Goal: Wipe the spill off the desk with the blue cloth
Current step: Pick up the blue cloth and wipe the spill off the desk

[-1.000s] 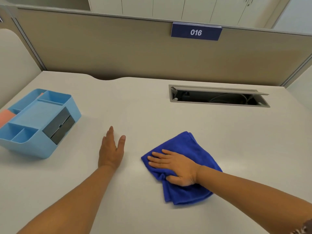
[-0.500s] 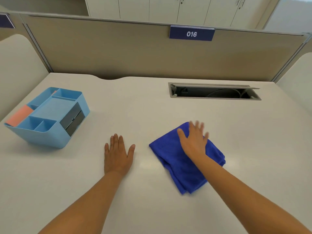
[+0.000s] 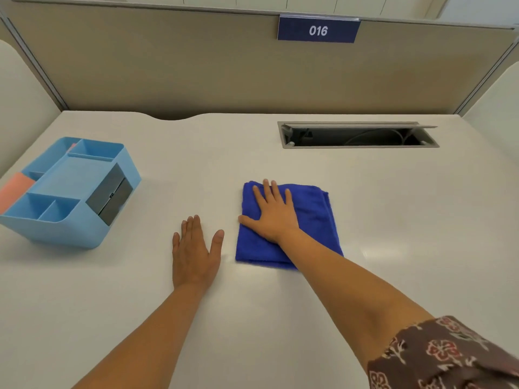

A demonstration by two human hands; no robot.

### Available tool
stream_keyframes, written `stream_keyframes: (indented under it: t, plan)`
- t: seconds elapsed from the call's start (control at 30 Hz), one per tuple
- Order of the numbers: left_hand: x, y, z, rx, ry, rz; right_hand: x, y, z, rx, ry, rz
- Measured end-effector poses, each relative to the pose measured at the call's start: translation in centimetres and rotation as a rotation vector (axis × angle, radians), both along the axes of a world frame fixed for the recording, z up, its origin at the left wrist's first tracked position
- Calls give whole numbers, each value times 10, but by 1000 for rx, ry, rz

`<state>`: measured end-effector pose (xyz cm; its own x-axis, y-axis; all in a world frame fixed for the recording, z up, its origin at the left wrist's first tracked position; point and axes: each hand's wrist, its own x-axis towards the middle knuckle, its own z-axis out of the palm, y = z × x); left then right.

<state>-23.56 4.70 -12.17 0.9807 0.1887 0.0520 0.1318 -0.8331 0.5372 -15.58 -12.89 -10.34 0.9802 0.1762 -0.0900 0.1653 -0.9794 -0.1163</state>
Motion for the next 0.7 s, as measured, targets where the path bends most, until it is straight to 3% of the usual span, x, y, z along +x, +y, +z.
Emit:
stream_keyframes:
  t: [0.13, 0.27, 0.5, 0.6, 0.7]
  plan:
    - [-1, 1, 2, -19, 7, 2, -41, 6, -7, 13, 9, 210]
    - [-4, 0, 5, -65, -1, 3, -94, -27, -15, 20, -5, 239]
    - [-4, 1, 6, -69, -15, -7, -72, -118, -7, -14, -7, -177]
    - [-4, 0, 6, -93, -32, 10, -31, -116, -4, -26, -10, -286]
    - [-1, -1, 6, -132, -69, 50, 1, -85, -3, -36, -15, -255]
